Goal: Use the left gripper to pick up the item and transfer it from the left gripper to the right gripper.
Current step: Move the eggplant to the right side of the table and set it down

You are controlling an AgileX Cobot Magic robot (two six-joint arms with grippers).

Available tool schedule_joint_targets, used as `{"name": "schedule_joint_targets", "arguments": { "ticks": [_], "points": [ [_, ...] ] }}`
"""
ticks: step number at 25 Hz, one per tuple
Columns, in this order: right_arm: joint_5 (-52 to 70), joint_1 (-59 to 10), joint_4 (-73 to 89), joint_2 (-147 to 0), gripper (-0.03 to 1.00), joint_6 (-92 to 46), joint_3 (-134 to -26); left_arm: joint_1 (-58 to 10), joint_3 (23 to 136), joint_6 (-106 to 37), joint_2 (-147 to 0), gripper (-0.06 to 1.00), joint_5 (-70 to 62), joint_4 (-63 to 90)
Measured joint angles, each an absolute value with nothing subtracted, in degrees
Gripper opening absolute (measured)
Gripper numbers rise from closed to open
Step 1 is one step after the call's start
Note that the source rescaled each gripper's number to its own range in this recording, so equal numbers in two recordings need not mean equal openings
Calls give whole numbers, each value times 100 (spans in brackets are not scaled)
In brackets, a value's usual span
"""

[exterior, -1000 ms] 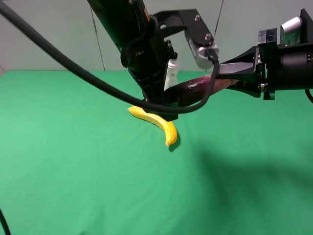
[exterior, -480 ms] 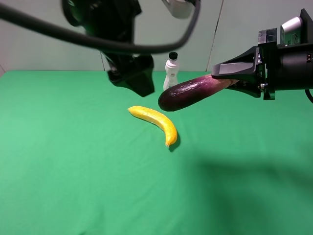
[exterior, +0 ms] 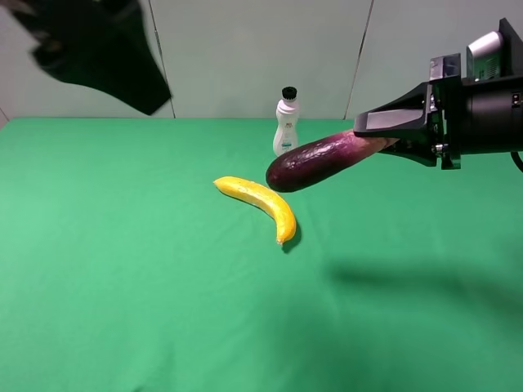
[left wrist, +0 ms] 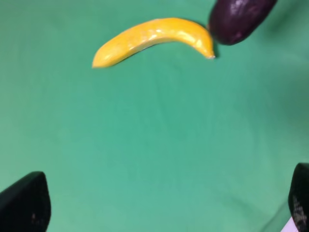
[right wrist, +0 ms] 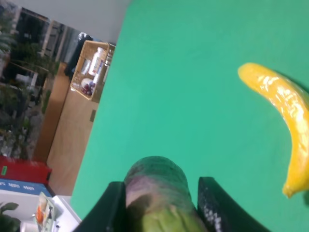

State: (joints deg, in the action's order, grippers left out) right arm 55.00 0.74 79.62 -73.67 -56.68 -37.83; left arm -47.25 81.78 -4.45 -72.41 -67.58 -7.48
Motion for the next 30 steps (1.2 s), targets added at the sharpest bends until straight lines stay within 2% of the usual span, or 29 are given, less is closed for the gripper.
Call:
{"name": "schedule_joint_targets", "arguments": {
  "ticks": [10, 24, 30],
  "points": [
    [5500, 74, 7806, -7367, 2, -5604, -3783, -4725, 6393, 822, -5012, 98, -6764, -1201],
    [5500, 74, 7596, -7367, 2, -5568, -3783, -4725, 4088, 1073, -2071, 98, -6619, -1050],
    [5472, 74, 7576, -7367, 2, -5511, -3783, -4725, 3453, 1073, -1168, 98, -6557, -877]
  ]
}}
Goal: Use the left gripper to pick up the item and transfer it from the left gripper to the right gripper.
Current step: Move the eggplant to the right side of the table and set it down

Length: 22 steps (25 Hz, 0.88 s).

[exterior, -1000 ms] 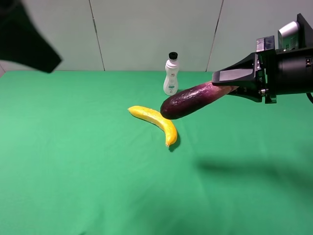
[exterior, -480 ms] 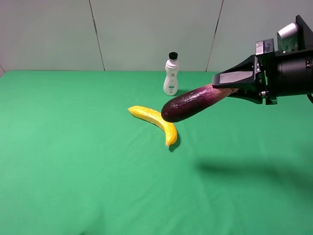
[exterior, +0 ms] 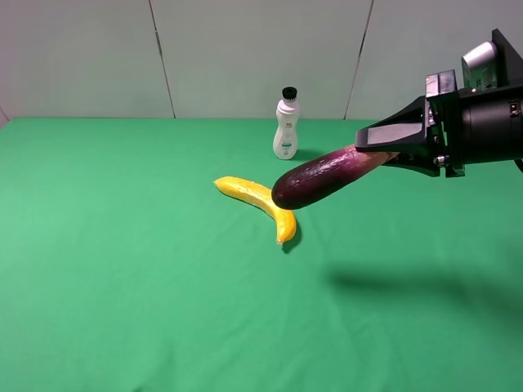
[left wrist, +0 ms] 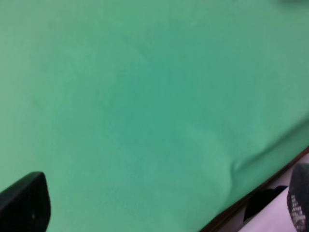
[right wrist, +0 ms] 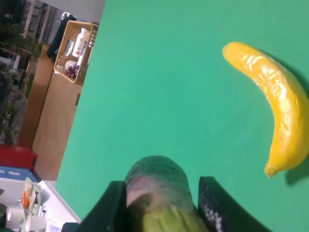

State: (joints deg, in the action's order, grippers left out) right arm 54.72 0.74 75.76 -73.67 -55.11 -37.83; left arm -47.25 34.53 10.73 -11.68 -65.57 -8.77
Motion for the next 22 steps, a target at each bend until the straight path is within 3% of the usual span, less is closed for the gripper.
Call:
{"name": "schedule_joint_targets", "arguments": {
  "ticks": [22],
  "points": [
    [5459, 74, 7576, -7367, 2, -5451, -3783, -4725, 2772, 1084, -564, 98, -6139, -773]
  ]
}}
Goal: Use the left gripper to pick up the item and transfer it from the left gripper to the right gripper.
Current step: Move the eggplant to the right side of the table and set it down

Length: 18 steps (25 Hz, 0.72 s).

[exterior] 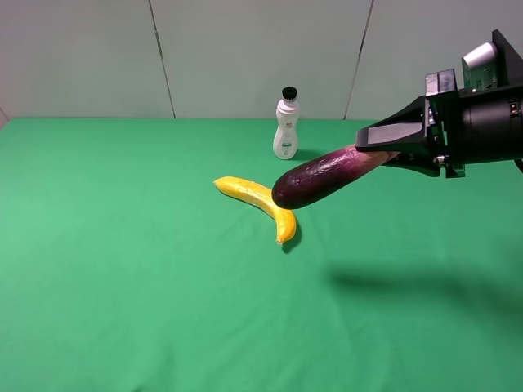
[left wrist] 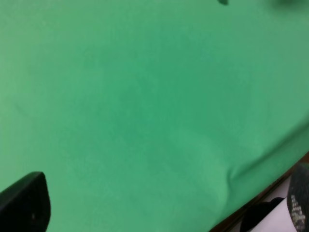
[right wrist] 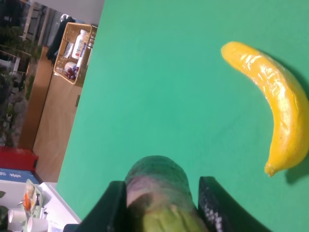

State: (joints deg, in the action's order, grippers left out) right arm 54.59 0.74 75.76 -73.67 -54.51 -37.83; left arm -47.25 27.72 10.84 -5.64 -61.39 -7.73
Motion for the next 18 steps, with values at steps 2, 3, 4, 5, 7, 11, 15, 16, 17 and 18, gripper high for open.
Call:
{"name": "schedule_joint_targets", "arguments": {
  "ticks": [2, 3, 4, 5, 7, 11, 15, 16, 17, 18],
  "points": [
    [5459, 74, 7576, -7367, 2, -5449, -3783, -4725, 2772, 1084, -564, 98, -6138, -773],
    [5459, 74, 7576, -7367, 2, -5449, -3783, -4698, 2772, 1084, -564, 98, -6133, -773],
    [5459, 74, 7576, -7367, 2, -5444, -3783, -4617, 2772, 1084, -564, 98, -6122, -773],
    [5459, 74, 7576, -7367, 2, -5432, -3783, -4482, 2772, 1084, -564, 98, -6117, -773],
    [5453, 74, 7576, -7367, 2, -5404, -3783, -4132, 2772, 1084, -564, 97, -6110, -773],
    [5448, 74, 7576, -7367, 2, -5339, -3783, -3021, 2772, 1084, -564, 97, -6110, -773],
    [5448, 74, 7546, -7367, 2, -5322, -3783, -1710, 2772, 1084, -564, 97, -6110, -773],
    [5448, 74, 7528, -7367, 2, -5322, -3783, -1404, 2772, 1084, -564, 97, -6110, -773],
    [5448, 74, 7508, -7367, 2, -5322, -3783, -1124, 2772, 1084, -564, 97, -6110, -773],
    [5448, 74, 7481, -7367, 2, -5322, -3783, -911, 2772, 1084, -564, 97, -6110, -773]
  ]
}}
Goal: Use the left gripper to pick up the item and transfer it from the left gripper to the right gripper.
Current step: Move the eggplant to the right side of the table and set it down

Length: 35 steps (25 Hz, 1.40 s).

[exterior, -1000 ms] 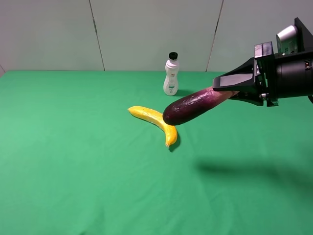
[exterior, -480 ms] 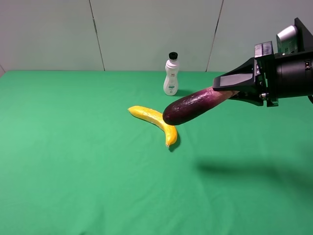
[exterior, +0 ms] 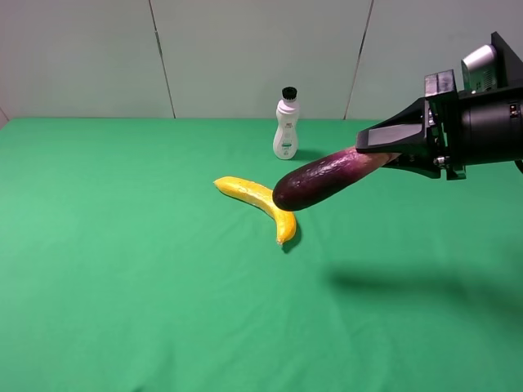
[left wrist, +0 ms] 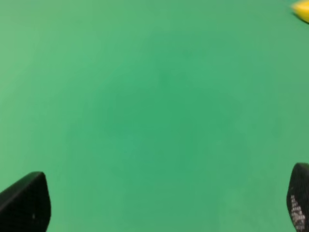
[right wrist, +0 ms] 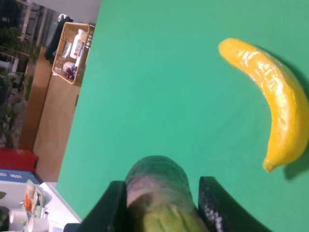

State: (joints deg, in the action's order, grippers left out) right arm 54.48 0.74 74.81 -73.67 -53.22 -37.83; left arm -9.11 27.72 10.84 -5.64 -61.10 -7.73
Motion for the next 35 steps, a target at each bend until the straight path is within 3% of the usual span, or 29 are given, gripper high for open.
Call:
{"name": "schedule_joint_targets", "arguments": {
  "ticks": [5, 12, 26, 35],
  "points": [
    [5448, 74, 7337, -7367, 2, -5322, -3783, -44, 2772, 1084, -564, 97, -6110, -773],
    [5448, 74, 7276, -7367, 2, -5322, -3783, 637, 2772, 1084, -25, 97, -6105, -775],
    [5465, 74, 7229, -7367, 2, -5214, -3783, 660, 2772, 1084, 37, 97, -6124, -1330],
    [5487, 74, 6259, -7372, 2, -4196, -4216, 660, 2772, 1079, 37, 97, -6124, -1361]
  ]
}}
